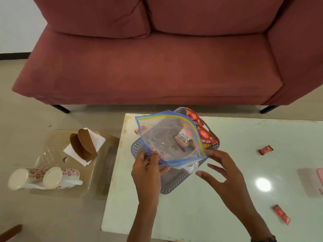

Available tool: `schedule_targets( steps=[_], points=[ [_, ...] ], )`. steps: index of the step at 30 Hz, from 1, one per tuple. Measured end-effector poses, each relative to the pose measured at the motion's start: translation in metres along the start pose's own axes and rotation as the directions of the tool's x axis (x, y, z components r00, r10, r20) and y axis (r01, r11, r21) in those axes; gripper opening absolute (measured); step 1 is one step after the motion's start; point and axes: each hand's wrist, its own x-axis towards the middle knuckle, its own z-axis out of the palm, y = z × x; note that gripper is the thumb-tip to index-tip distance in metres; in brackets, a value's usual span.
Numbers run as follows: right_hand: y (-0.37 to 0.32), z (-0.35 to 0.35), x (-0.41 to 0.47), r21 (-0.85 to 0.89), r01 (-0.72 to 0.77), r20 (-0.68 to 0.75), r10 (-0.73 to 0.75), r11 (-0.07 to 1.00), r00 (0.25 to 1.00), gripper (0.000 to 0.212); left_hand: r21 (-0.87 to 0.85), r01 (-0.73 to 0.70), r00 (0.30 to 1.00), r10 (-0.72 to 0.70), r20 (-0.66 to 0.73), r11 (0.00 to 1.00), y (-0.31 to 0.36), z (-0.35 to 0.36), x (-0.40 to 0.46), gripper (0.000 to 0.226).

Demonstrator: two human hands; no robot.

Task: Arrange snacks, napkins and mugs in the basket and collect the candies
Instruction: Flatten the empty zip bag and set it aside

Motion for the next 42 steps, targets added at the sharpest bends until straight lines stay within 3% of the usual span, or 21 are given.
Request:
schedule_targets(
  steps=[4,7,9,12,14,19,22,26,29,35,39,42],
  points=[
    [-0.018,-0.003,0.011,-0.016,0.102,-0.139,-0.104,0.995,0.985,0.017,-0.049,0.026,0.999,-0.024,0.046,0.998,0.005,0.005,-0.007,0.014],
    [-0.022,-0.010,0.013,-0.024,0.125,-0.210,-0.127,0.992,0.969,0.006,-0.150,0.068,0.996,-0.058,0.065,0.986,0.011,0.008,-0.012,0.011],
    [-0.028,-0.017,0.011,0.025,0.124,-0.240,-0.115,0.992,0.964,0.005,-0.192,0.045,0.998,-0.038,0.040,0.980,0.012,0.009,-0.013,0.022],
    [-0.042,-0.029,0.010,0.124,0.115,-0.272,-0.077,0.986,0.959,0.006,-0.122,-0.065,0.998,0.065,-0.004,0.990,0.009,0.005,-0.011,0.031],
    [-0.047,-0.038,0.010,0.200,0.111,-0.281,-0.051,0.974,0.958,0.012,-0.099,-0.096,0.994,0.099,0.034,0.990,0.002,-0.002,-0.008,0.041],
    [-0.046,-0.057,0.005,0.422,0.045,-0.263,0.074,0.905,0.962,0.006,-0.184,-0.152,0.973,0.180,0.143,0.971,-0.013,-0.007,-0.018,0.037],
    [-0.040,-0.066,-0.002,0.512,-0.030,-0.228,0.170,0.858,0.959,0.019,-0.287,-0.098,0.983,0.138,0.123,0.953,-0.026,-0.004,-0.027,0.047],
    [-0.028,-0.072,-0.011,0.581,-0.083,-0.209,0.246,0.810,0.946,0.016,-0.373,-0.035,0.984,0.097,0.151,0.927,-0.041,-0.004,-0.038,0.028],
    [-0.019,-0.072,-0.019,0.610,-0.118,-0.196,0.294,0.784,0.935,0.015,-0.331,-0.067,0.989,0.106,0.100,0.941,-0.043,-0.003,-0.043,0.016],
    [-0.002,-0.066,-0.036,0.558,-0.250,-0.097,0.361,0.791,0.928,0.022,-0.231,-0.063,0.993,0.038,-0.114,0.971,-0.051,-0.001,-0.041,0.012],
    [-0.001,-0.068,-0.041,0.521,-0.284,-0.185,0.431,0.805,0.883,0.013,-0.137,-0.081,0.988,0.061,-0.141,0.987,-0.051,-0.006,-0.041,0.015],
    [-0.004,-0.074,-0.041,0.484,-0.279,-0.266,0.444,0.829,0.856,0.015,-0.041,-0.130,0.988,0.126,-0.086,0.991,-0.048,-0.010,-0.039,0.017]
  ],
)
